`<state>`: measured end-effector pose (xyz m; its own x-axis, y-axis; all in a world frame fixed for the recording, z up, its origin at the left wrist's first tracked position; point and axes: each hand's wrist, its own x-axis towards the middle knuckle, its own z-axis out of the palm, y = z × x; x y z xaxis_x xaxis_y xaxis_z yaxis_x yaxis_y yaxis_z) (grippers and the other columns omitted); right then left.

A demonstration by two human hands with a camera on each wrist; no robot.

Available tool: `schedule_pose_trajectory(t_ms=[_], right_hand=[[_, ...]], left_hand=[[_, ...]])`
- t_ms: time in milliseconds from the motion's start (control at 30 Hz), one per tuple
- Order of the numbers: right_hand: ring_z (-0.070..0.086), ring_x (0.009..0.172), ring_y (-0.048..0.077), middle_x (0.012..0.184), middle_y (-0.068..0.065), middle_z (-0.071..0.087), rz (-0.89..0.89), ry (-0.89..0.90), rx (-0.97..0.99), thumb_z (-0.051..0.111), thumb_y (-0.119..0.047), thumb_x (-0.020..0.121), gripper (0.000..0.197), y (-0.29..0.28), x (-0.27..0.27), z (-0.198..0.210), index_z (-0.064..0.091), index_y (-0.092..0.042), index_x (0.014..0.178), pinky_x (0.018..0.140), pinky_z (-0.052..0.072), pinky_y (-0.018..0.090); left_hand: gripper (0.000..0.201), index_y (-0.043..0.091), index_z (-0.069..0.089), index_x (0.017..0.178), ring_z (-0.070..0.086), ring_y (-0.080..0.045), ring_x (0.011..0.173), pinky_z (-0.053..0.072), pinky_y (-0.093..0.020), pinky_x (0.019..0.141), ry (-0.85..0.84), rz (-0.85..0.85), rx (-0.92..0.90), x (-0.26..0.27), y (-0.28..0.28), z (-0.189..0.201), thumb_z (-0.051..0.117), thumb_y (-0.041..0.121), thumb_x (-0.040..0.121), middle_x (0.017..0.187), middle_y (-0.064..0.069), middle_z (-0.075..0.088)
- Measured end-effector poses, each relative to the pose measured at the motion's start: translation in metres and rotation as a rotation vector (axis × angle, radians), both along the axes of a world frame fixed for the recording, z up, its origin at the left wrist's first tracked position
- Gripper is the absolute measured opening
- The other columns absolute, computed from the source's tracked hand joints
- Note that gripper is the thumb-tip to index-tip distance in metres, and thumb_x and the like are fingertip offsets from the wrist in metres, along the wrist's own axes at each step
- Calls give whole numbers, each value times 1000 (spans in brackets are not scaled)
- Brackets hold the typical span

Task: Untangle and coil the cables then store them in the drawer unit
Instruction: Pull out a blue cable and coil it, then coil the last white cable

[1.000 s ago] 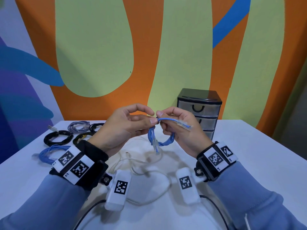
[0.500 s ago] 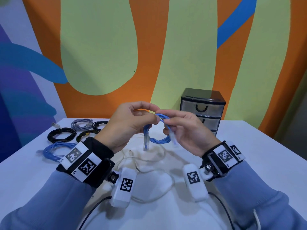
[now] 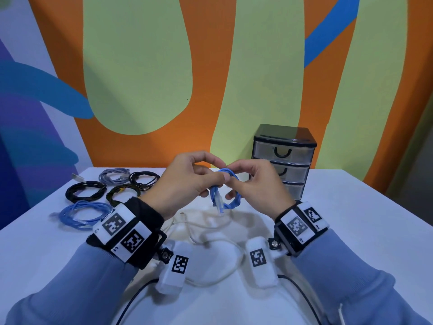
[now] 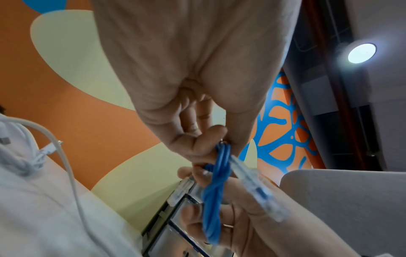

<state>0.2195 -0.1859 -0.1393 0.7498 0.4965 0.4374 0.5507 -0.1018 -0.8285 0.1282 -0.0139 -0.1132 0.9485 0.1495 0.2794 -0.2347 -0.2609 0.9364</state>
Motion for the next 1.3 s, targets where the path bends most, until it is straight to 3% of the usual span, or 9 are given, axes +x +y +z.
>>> schedule_pose_trajectory(t_ms=[300,367,500,633,767,900,1100,1200,1300], right_hand=[[79,76,25,106,7,74,10,128,-54,80,-31,93,19,-5,1,6,80,-13,98,70,66,43],[79,72,25,103,4,74,-11,121,-83,80,-36,92,23,-7,0,7,79,-15,98,63,64,40],[72,55,26,84,21,65,-68,72,-29,85,-40,86,26,-8,4,7,81,-15,90,55,56,35],[68,58,21,78,8,66,-27,123,8,92,-34,79,33,-5,6,4,76,-17,102,58,57,33],[73,88,17,104,0,75,14,186,-373,92,-56,70,72,-4,17,-8,63,-34,131,81,59,33],[66,87,5,112,-9,67,138,124,-728,90,-58,72,55,-3,13,-15,73,-37,119,79,49,21],[53,58,3,69,-14,64,143,76,-748,89,-43,78,19,0,9,-22,81,-27,83,58,41,19],[55,58,8,68,-10,67,135,52,-829,85,-43,83,20,-7,9,-18,79,-23,84,50,40,17],[62,71,8,79,-9,71,86,1,-773,75,-41,92,21,-12,15,-13,76,-21,87,65,47,22]], left_hand=[[17,14,78,105,64,-14,72,51,-17,66,-115,89,97,4,11,-1,84,11,89,93,-19,78],[14,17,79,102,65,-12,72,50,-15,66,-152,113,146,5,12,-2,84,14,90,88,-13,79],[10,28,77,98,64,-5,66,41,-16,59,-196,190,376,7,14,-4,83,25,91,77,7,78],[11,24,73,94,65,-5,63,43,-16,58,-175,231,453,7,15,0,83,21,91,70,8,74],[12,22,70,91,66,-2,61,47,-24,63,-213,413,482,4,31,13,81,19,91,68,7,74],[10,23,71,90,69,-6,72,50,-31,69,-197,580,498,-9,56,33,80,22,91,74,6,75],[13,16,72,82,73,-23,83,60,-39,77,38,667,610,-10,84,54,81,20,90,78,-2,75],[19,2,78,78,75,-30,79,63,-50,80,297,636,746,-14,98,56,80,19,88,79,-14,79],[18,0,76,75,78,-27,70,67,-42,70,489,617,760,-18,108,46,82,13,87,68,-11,77]])
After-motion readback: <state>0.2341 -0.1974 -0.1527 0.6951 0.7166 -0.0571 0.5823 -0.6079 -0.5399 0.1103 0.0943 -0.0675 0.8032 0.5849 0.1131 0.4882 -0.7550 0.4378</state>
